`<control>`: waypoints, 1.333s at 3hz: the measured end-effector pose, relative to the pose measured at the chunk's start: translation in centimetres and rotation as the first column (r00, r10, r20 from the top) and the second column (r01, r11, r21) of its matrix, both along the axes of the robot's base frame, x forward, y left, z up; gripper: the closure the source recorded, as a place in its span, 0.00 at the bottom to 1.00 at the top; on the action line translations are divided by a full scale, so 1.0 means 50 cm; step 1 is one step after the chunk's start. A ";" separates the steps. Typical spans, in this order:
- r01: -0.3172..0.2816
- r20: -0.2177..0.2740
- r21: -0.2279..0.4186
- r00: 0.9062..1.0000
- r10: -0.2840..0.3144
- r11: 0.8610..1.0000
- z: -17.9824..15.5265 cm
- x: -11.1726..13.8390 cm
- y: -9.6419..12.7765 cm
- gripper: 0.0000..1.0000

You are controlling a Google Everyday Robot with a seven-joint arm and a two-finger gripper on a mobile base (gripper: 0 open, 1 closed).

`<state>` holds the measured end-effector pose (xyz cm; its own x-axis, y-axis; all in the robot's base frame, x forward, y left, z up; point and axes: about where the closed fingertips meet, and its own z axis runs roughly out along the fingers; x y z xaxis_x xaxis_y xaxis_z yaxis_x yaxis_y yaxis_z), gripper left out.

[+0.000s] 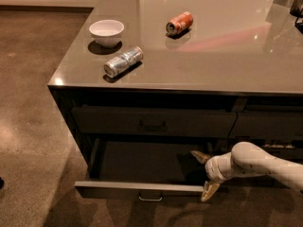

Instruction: Open middle drawer

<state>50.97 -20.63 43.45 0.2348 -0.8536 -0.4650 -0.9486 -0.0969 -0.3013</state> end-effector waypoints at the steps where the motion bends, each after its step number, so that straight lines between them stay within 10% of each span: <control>1: 0.013 -0.027 -0.002 1.000 -0.013 1.000 0.004 0.001 0.000 0.00; 3: 0.045 -0.142 -0.006 0.989 -0.045 0.999 0.086 -0.025 0.005 0.00; 4: 0.070 -0.157 0.089 0.986 -0.055 0.994 0.104 -0.012 0.010 0.09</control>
Offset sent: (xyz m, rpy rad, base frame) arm -0.0151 0.0014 0.0457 -0.0765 0.1818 -0.0545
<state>50.38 -20.13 48.64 0.1016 -0.8154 -0.5700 -0.9877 -0.0142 -0.1558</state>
